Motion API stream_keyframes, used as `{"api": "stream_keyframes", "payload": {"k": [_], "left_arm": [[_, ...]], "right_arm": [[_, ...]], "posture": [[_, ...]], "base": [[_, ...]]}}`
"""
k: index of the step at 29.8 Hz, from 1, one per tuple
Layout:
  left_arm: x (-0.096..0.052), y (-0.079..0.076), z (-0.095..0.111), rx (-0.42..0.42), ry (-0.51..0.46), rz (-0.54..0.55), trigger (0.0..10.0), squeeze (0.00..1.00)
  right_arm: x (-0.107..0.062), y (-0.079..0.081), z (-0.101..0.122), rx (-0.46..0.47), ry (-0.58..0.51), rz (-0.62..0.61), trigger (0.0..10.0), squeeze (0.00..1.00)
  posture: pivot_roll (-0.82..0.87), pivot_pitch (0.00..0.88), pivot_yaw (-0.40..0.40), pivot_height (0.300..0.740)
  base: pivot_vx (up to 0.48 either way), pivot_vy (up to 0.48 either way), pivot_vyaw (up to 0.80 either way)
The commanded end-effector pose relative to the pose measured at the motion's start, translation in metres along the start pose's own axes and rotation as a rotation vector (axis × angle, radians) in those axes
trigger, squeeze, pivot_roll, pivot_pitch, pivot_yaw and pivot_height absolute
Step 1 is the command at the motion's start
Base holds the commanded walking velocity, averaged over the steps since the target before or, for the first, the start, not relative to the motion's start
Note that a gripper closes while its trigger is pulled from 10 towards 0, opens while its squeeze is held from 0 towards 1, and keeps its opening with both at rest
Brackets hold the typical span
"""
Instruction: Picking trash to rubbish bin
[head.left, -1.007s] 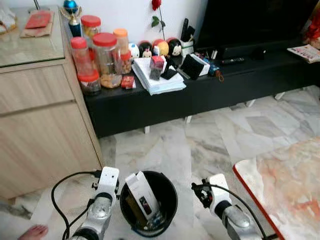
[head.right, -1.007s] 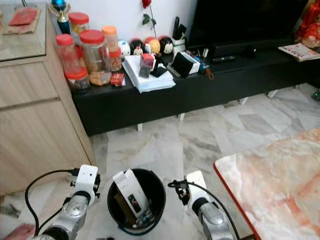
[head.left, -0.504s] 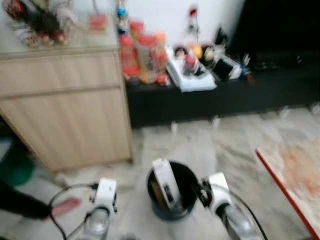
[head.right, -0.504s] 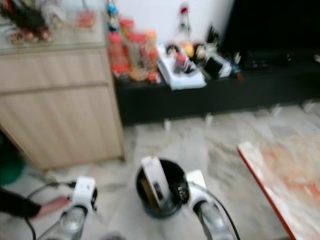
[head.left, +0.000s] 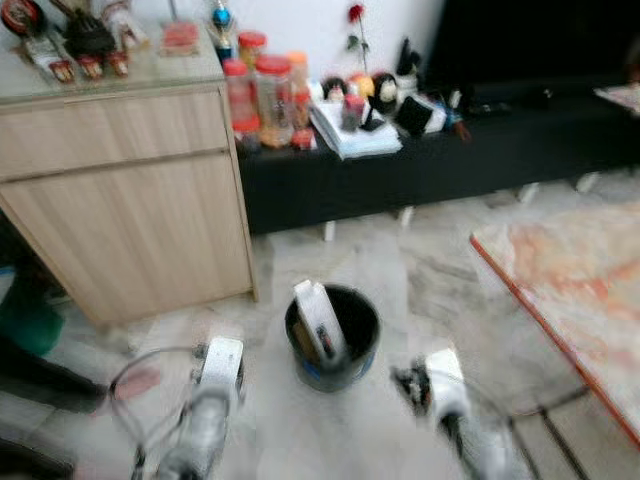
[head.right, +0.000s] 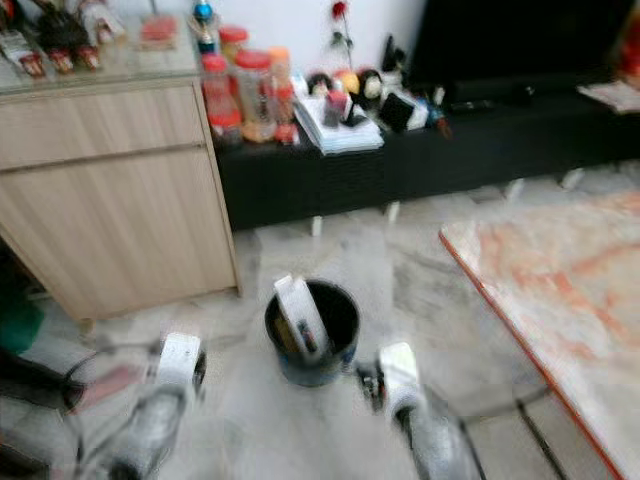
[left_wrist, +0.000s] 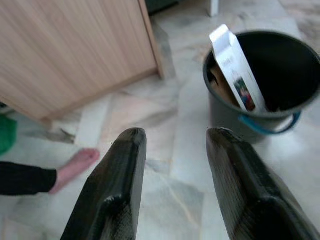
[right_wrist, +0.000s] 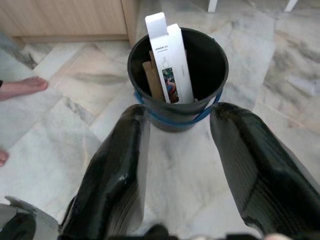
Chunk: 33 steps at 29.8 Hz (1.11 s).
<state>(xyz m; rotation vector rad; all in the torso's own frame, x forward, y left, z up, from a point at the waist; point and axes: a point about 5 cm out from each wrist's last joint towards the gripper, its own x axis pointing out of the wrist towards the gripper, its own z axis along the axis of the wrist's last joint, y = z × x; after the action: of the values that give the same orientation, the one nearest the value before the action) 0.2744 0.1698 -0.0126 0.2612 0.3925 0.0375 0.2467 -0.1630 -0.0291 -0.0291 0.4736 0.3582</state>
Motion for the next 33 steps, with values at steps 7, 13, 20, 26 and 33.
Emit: {"api": "stream_keyframes", "payload": {"k": [7, 13, 20, 26, 33], "left_arm": [[-0.0014, -0.0034, -0.0026, -0.006, 0.013, -0.008, 10.0, 0.00], [-0.0009, -0.0026, -0.0018, -0.007, 0.010, -0.005, 10.0, 0.00], [-0.0003, -0.0020, -0.0006, -0.006, 0.006, -0.004, 10.0, 0.00], [-0.0001, -0.0016, -0.0003, -0.007, 0.004, -0.005, 10.0, 0.00], [0.0005, -0.0010, 0.0007, -0.003, 0.002, -0.003, 10.0, 0.00]], "right_arm": [[-0.0012, -0.0054, 0.0015, 0.001, -0.004, -0.017, 10.0, 0.00], [-0.0006, -0.0053, 0.0025, 0.002, -0.008, -0.018, 10.0, 0.00], [0.0000, -0.0051, 0.0037, 0.002, -0.013, -0.019, 10.0, 0.00], [0.0004, -0.0049, 0.0045, 0.002, -0.018, -0.021, 10.0, 0.00], [0.0016, -0.0046, 0.0073, -0.001, -0.029, -0.023, 10.0, 0.00]], "posture": [[0.05, 0.060, -0.081, 0.740], [0.05, 0.062, -0.079, 0.740], [0.05, 0.063, -0.077, 0.740], [0.05, 0.064, -0.075, 0.740], [0.05, 0.065, -0.076, 0.740]], "base": [[-0.257, 0.000, 0.00], [-0.249, 0.000, 0.00], [-0.246, 0.000, 0.00], [-0.246, 0.000, 0.00], [-0.177, 0.000, 0.00]]}}
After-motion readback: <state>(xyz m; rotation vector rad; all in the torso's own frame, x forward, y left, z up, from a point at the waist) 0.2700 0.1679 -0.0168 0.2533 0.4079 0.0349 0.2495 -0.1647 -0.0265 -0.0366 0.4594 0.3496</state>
